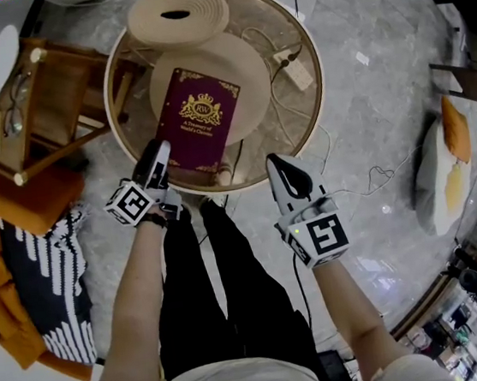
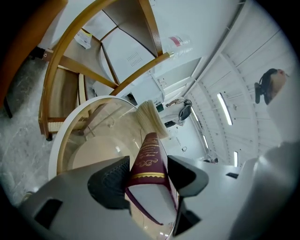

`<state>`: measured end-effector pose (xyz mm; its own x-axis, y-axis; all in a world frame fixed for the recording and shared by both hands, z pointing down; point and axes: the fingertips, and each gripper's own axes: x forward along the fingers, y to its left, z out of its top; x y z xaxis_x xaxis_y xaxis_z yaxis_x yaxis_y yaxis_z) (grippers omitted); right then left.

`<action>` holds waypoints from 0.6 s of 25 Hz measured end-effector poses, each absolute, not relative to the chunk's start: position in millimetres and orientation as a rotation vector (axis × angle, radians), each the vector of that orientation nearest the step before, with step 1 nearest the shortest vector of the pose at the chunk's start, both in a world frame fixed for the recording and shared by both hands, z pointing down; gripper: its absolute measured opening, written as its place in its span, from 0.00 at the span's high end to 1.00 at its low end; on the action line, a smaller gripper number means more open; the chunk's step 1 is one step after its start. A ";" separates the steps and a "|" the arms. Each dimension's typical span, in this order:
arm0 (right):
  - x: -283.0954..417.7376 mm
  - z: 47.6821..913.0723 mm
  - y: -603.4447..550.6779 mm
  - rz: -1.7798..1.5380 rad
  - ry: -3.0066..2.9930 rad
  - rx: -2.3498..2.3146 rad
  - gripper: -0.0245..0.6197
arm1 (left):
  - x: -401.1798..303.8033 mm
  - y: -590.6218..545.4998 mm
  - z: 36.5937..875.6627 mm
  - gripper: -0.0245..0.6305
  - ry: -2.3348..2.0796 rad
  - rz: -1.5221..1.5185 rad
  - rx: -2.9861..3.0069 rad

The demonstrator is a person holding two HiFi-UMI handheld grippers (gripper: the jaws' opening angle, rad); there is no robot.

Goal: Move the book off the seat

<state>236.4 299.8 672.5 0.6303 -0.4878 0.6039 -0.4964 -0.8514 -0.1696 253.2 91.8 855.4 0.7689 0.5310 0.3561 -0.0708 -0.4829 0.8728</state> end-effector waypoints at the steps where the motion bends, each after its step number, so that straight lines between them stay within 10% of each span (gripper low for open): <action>1: 235.8 672.0 300.1 1.041 -0.852 2.825 0.93 | 253.4 93.5 854.1 0.59 0.358 0.755 1.967; 15: 236.2 674.0 305.4 1.062 -0.842 2.829 0.93 | 254.0 110.2 856.0 0.41 0.461 0.881 2.114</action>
<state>236.2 305.4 674.0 0.6266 -0.4824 0.6121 -0.4857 -0.8559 -0.1774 254.0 110.2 856.0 0.6933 0.5745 0.4351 0.0306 -0.6267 0.7786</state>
